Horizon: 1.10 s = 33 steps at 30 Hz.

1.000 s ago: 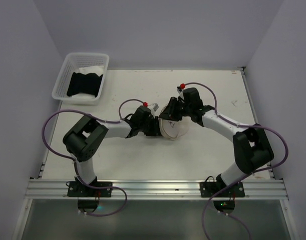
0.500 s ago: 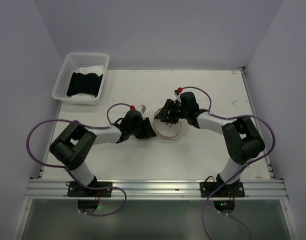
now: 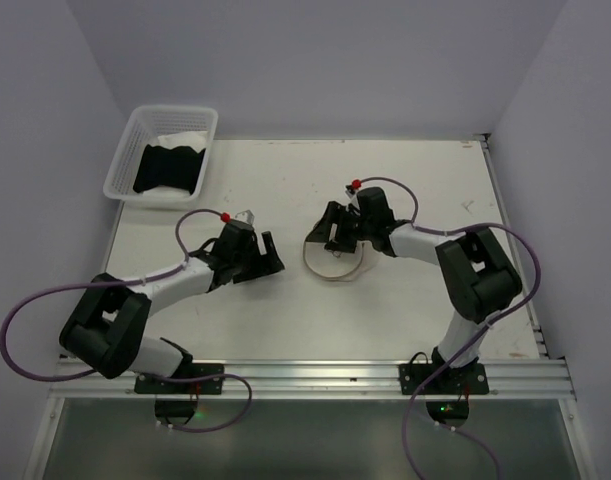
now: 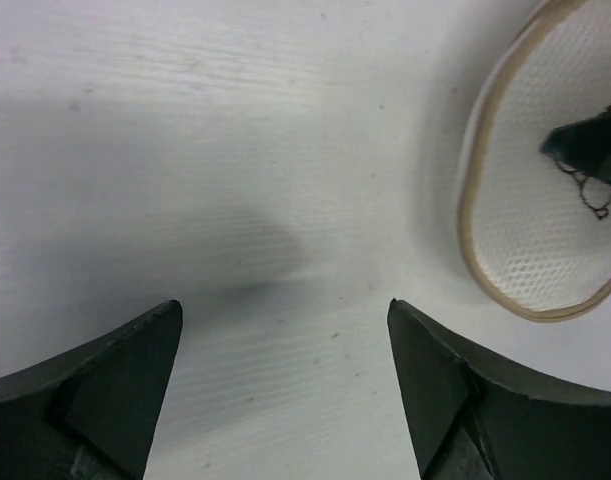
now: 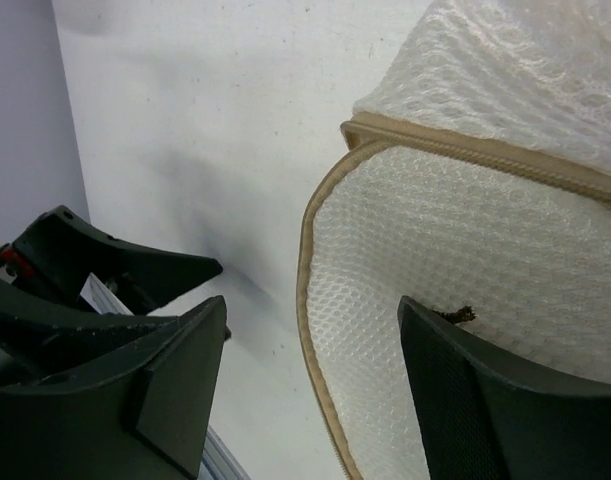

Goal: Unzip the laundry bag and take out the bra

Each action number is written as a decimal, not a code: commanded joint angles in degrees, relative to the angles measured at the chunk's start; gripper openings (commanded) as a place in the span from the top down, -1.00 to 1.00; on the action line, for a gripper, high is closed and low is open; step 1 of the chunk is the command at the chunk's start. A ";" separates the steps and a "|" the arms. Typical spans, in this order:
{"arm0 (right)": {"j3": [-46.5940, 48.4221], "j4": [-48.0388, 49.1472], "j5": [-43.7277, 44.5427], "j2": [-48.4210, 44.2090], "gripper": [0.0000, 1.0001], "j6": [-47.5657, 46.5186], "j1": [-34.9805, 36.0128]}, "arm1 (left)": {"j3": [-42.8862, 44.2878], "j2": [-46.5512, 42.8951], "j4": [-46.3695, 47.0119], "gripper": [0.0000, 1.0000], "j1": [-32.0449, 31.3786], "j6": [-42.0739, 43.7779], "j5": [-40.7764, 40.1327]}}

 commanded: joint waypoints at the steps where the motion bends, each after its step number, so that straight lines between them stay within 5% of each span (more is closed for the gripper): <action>1: 1.74 -1.55 0.37 -7.25 -0.49 -3.98 0.09 | 2.70 -5.02 -9.36 -0.77 0.86 2.95 -6.69; 9: 10.53 -23.76 12.39 -23.05 -0.96 -12.50 -0.09 | 13.41 -13.01 -19.64 -1.00 0.95 7.35 -15.03; 17: 15.90 -39.07 31.10 -42.75 -0.97 -20.49 -3.86 | 24.13 -26.81 -28.95 -1.00 0.95 15.60 -29.25; 27: 12.04 -41.38 52.65 -70.97 -0.97 -32.90 -3.96 | 31.98 -44.46 -33.71 -1.00 0.95 26.51 -42.37; 33: 8.17 -39.79 53.37 -80.64 -0.97 -34.40 -3.96 | 28.55 -52.73 -35.82 -1.00 0.95 29.15 -43.87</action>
